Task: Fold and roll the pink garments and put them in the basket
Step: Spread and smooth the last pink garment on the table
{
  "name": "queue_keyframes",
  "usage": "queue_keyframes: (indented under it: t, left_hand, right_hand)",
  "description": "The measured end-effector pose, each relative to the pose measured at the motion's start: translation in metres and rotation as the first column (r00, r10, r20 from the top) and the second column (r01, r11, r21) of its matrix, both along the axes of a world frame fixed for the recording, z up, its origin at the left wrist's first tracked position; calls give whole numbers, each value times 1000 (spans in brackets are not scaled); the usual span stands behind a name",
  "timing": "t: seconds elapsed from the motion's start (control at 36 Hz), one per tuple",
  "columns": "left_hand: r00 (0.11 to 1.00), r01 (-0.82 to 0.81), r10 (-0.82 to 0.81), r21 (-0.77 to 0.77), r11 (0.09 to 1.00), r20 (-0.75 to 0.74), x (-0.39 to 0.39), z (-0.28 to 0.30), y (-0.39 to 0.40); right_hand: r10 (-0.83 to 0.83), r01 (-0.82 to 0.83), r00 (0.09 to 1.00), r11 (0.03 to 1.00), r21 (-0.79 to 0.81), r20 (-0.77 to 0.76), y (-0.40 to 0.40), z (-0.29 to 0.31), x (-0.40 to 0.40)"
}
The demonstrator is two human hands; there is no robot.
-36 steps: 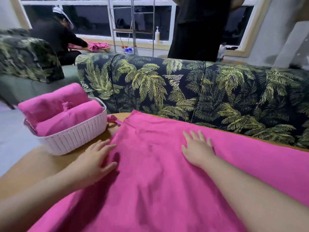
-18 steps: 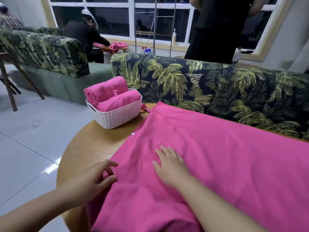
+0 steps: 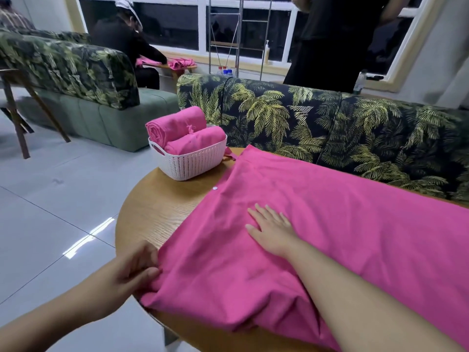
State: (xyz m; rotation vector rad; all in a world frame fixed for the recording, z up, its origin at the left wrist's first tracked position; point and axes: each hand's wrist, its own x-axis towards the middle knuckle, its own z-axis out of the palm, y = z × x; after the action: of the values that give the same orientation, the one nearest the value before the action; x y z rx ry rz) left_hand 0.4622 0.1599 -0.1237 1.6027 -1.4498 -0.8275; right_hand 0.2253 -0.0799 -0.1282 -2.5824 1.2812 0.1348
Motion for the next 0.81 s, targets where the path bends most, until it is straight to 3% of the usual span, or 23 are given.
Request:
queue_keyframes:
  t: [0.08, 0.25, 0.36, 0.42, 0.5, 0.53, 0.58, 0.67, 0.81]
  left_hand:
    - [999, 7, -6, 29, 1000, -33, 4, -1, 7]
    - [998, -20, 17, 51, 999, 53, -3, 6, 13]
    - [996, 55, -51, 49, 997, -70, -12, 14, 20]
    - [994, 103, -105, 55, 993, 26, -12, 12, 24]
    - [902, 92, -61, -53, 994, 427, -13, 3, 24]
    - [873, 98, -36, -102, 990, 486, -13, 1, 24]
    - [934, 97, -54, -106, 990, 353, -16, 6, 26]
    - [997, 9, -18, -117, 993, -74, -16, 10, 30]
    - [943, -200, 146, -159, 967, -300, -15, 23, 30]
  right_hand:
    - [2, -2, 1000, 1000, -5, -15, 1, -1, 0]
    - [3, -4, 1000, 1000, -25, -20, 0, -2, 0]
    - [3, -4, 1000, 1000, -31, -19, 0, -3, 0]
    - [5, -5, 1000, 999, -32, -21, 1, -3, 0]
    - [5, -6, 1000, 999, -34, -24, 1, -2, 0]
    - [5, -6, 1000, 999, -32, -25, 1, -2, 0]
    - [7, -7, 1000, 999, -32, -26, 1, -2, 0]
    - [8, -9, 1000, 999, -39, -30, 1, -3, -1]
    - [6, -7, 1000, 999, -43, -29, 1, -4, -1]
